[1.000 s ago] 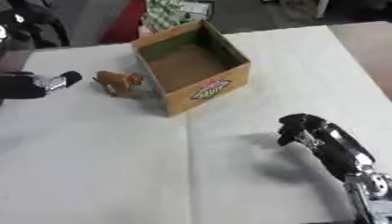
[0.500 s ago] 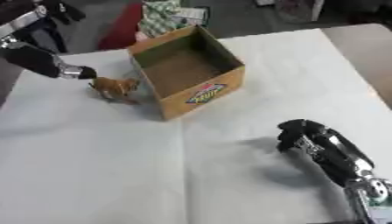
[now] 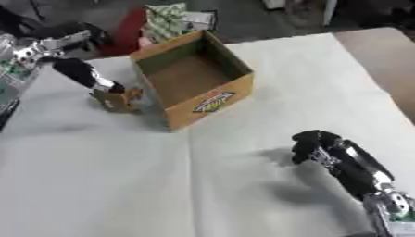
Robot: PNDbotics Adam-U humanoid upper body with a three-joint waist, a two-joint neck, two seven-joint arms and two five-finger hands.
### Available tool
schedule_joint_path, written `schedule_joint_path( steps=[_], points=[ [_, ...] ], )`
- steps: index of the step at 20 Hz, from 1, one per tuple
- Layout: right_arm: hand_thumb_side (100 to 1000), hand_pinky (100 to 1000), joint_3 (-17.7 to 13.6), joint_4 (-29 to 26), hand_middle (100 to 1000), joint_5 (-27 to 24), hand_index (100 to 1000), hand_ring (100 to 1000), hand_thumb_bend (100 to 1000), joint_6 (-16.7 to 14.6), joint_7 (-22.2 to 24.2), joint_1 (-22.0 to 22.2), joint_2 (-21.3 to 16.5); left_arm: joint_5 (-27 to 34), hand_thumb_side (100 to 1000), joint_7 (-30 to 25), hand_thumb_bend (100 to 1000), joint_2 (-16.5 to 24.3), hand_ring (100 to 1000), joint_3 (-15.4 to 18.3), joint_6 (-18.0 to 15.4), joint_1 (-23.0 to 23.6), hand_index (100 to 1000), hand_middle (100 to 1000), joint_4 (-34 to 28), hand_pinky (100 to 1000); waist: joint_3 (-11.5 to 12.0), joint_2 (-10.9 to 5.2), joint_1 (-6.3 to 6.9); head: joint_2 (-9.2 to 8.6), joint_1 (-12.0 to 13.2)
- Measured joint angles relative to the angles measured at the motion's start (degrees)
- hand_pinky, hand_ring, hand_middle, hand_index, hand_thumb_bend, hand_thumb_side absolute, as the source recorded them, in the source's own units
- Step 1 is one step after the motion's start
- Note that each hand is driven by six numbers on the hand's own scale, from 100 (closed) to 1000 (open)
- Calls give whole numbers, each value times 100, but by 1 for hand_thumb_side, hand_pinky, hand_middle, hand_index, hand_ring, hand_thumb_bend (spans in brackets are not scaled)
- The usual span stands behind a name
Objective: Pick up objects on the table and place them in the box.
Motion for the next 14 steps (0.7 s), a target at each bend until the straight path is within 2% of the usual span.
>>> schedule_joint_path(
  steps=[6, 12, 14],
  points=[
    [598, 614, 2, 0, 568, 6, 745, 572, 100, 0, 6, 0, 0, -569, 435, 6, 770, -283, 819, 208, -165, -79, 858, 770, 738, 796, -15, 9, -3, -22, -3],
    [598, 614, 27, 1, 568, 7, 745, 572, 100, 6, 13, -1, 0, -820, 435, 176, 770, -360, 819, 348, -232, -88, 858, 770, 1031, 796, -16, 20, -5, -25, -5],
    [598, 614, 29, 1, 568, 7, 745, 571, 100, 6, 14, -1, 0, -857, 406, 219, 728, -379, 815, 386, -224, -89, 852, 763, 1087, 792, -17, 22, -5, -25, -6]
  ],
)
